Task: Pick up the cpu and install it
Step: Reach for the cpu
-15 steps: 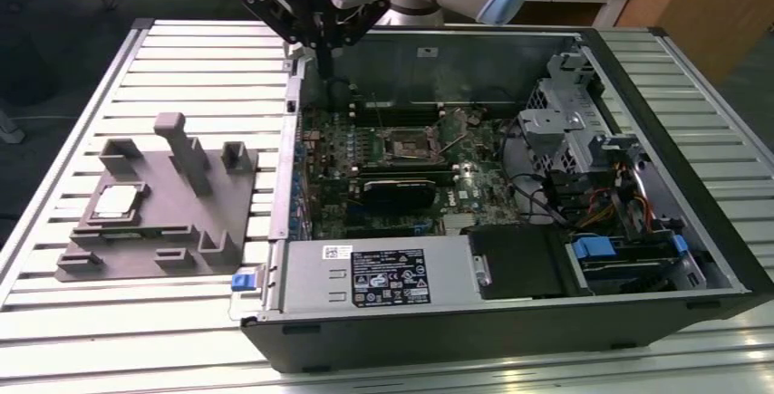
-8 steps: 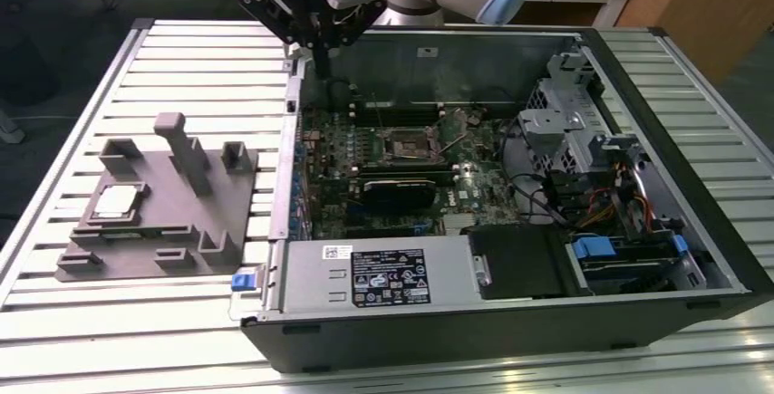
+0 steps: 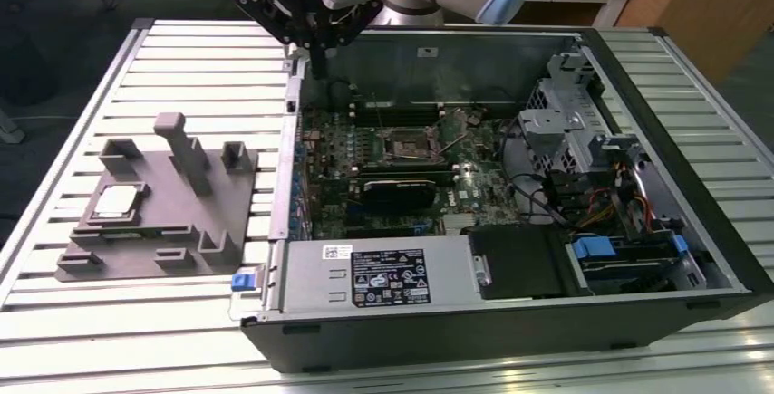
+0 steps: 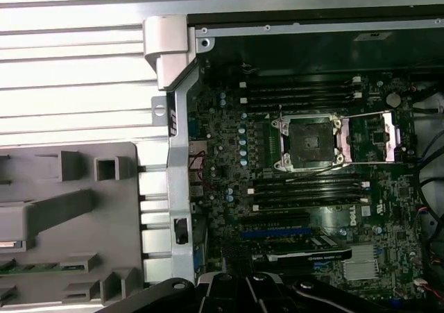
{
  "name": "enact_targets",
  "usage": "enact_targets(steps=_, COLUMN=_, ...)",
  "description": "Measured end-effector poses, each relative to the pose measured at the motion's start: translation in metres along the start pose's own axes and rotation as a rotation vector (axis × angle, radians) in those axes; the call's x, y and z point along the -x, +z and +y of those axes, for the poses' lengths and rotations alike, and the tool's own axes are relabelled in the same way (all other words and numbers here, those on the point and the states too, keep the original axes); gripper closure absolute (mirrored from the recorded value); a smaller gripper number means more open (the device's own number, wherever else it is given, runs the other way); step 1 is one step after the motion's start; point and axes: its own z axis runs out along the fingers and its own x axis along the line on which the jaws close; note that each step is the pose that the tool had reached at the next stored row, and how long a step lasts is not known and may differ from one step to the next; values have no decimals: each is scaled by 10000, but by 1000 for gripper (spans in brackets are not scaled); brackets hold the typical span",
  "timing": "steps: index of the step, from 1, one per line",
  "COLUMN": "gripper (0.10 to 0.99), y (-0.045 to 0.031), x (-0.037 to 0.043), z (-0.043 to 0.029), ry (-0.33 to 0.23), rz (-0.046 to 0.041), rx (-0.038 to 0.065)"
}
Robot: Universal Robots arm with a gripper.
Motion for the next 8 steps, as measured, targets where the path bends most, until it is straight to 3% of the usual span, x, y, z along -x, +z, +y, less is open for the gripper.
enact_targets(steps=8, gripper=980, y=2, x=-31, z=-2, ry=0, rz=0, rx=1)
